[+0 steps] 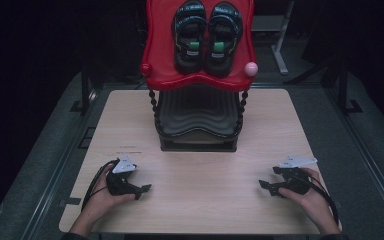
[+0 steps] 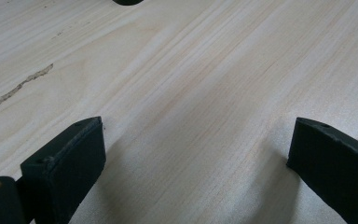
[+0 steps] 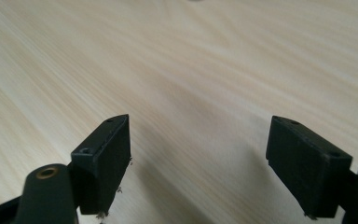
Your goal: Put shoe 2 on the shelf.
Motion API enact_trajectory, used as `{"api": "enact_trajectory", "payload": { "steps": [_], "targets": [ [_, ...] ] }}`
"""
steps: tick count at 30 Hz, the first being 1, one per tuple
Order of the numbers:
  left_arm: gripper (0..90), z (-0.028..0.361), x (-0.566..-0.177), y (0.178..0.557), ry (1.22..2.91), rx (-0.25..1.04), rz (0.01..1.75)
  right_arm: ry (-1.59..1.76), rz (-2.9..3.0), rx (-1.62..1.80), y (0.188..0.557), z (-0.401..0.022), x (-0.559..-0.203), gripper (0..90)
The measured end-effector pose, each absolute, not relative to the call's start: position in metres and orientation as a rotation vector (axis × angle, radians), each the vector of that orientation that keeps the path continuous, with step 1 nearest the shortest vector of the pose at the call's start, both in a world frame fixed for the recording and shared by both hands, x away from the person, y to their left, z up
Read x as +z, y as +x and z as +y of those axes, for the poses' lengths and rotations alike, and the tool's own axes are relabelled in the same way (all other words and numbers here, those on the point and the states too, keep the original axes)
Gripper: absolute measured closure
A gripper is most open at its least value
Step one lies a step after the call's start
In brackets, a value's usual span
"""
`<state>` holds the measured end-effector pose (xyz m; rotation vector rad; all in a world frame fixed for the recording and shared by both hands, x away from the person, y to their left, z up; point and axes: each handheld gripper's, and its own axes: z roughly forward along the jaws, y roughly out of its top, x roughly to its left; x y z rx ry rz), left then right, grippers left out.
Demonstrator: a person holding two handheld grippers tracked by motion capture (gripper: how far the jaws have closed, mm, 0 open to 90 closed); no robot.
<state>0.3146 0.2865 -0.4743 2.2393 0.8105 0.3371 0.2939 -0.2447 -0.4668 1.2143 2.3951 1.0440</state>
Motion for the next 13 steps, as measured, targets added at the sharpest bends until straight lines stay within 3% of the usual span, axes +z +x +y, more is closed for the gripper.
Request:
{"api": "enact_trajectory", "payload": {
  "steps": [13],
  "targets": [
    [3.1,0.287,-0.474,0.314,2.241,0.337,0.810,1.153,2.371,1.017,0.290,-0.242,-0.478,16.0]
  ]
}}
